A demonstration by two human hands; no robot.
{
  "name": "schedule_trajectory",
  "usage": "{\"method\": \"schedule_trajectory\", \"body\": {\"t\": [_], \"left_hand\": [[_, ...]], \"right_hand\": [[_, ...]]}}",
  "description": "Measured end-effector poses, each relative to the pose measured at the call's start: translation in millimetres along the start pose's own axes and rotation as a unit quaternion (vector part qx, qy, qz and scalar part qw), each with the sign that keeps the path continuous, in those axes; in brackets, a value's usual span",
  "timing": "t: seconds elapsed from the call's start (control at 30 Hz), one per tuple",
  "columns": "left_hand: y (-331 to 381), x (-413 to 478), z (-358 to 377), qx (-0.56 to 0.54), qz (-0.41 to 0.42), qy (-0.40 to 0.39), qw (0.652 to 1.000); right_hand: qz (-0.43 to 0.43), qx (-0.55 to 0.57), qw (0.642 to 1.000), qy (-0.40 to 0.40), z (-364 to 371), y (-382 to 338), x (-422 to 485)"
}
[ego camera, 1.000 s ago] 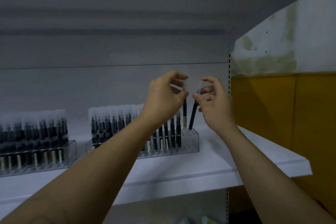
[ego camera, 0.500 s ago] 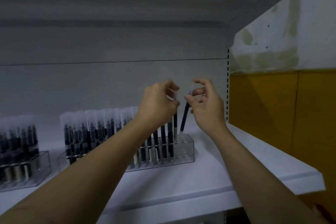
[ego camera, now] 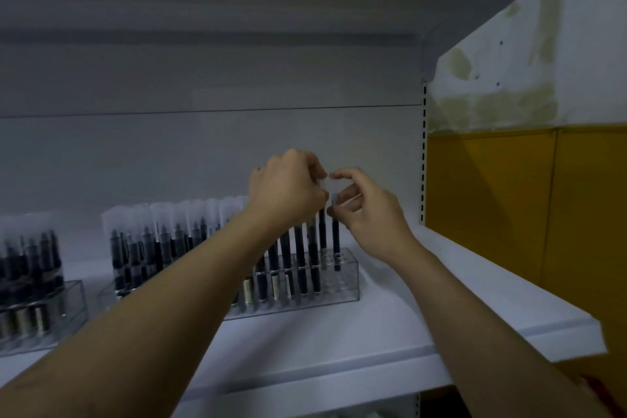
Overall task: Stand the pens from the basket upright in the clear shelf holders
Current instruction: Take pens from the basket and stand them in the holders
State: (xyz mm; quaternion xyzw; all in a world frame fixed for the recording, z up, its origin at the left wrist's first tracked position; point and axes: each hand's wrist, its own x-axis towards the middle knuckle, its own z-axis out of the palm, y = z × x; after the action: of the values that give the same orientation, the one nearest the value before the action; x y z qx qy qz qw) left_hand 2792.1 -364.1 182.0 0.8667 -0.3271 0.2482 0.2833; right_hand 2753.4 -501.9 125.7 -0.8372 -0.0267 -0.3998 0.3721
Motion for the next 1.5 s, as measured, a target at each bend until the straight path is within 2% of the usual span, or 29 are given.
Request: {"method": "schedule_trajectory", "body": {"t": [0.13, 0.43, 0.7, 0.93, 1.3, 1.5], "left_hand": [[-1.9, 3.0, 0.2, 0.006, -0.029, -0.037, 0.999], [0.9, -12.3, -5.4, 0.042, 0.013, -0.038, 0.998], [1.8, -57.4, -39.7, 0.073, 0.065, 0.006, 0.995], [-28.3, -131.1, -72.7, 0.077, 0.094, 0.045, 0.992], [-115.9, -285.6, -115.1, 0.157, -0.051, 0.016, 0.986], [-160.8, -345.5, -95.6, 0.178, -0.123, -0.058, 0.975]], "right_hand": [[0.008, -0.013, 0.999, -0.046, -4.9, 1.3, -4.5], [0.013, -0.105, 0.991, -0.088, -17.2, -10.0, -14.7], [-0.023, -0.171, 0.983, -0.069, -30.6, -48.5, -33.3], [-0.071, -0.159, 0.982, -0.075, -3.1, -106.1, -72.7], [-0.120, -0.098, 0.971, -0.180, 92.8, -162.5, -177.9], [-0.086, -0.067, 0.957, -0.270, 158.9, -147.8, -244.1]]}}
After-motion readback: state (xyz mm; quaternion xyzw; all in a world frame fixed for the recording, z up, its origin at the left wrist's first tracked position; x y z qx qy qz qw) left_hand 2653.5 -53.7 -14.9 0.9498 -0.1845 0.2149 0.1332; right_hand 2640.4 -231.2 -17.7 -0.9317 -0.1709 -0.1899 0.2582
